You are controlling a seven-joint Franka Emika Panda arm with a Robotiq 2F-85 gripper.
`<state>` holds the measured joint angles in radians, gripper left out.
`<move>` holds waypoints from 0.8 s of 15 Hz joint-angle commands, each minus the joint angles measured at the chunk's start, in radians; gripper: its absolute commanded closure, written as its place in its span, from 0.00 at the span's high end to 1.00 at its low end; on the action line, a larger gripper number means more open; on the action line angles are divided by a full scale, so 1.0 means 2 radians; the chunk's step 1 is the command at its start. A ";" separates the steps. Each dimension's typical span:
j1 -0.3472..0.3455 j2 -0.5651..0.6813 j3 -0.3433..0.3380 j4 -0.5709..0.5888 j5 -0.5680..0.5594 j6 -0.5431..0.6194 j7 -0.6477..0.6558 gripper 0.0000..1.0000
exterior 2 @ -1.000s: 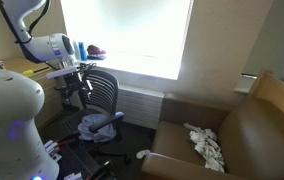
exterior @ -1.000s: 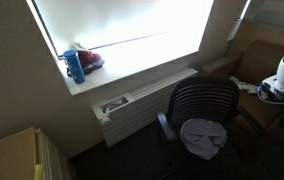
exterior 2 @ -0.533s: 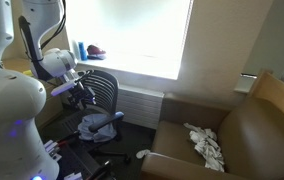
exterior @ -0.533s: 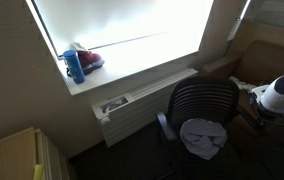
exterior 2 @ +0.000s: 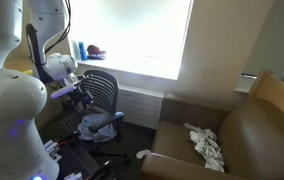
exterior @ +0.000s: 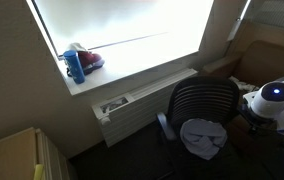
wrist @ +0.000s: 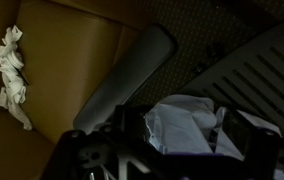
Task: Hang the blue t-shirt on the backrest of the black chair
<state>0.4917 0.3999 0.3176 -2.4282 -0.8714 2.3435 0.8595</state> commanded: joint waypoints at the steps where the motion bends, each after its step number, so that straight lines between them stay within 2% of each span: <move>1: 0.029 0.075 -0.028 0.045 -0.061 0.026 0.053 1.00; 3: 0.040 0.127 -0.024 0.080 -0.085 0.048 0.060 1.00; 5: 0.069 0.179 -0.031 0.131 -0.102 0.044 0.072 1.00; 9: 0.114 0.272 -0.057 0.239 -0.089 0.014 0.073 1.00; 10: 0.102 0.228 -0.047 0.184 -0.084 0.036 0.070 1.00; 12: 0.110 0.249 -0.052 0.205 -0.083 0.036 0.070 1.00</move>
<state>0.7026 0.8997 0.2233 -2.0194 -1.0482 2.4100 1.0052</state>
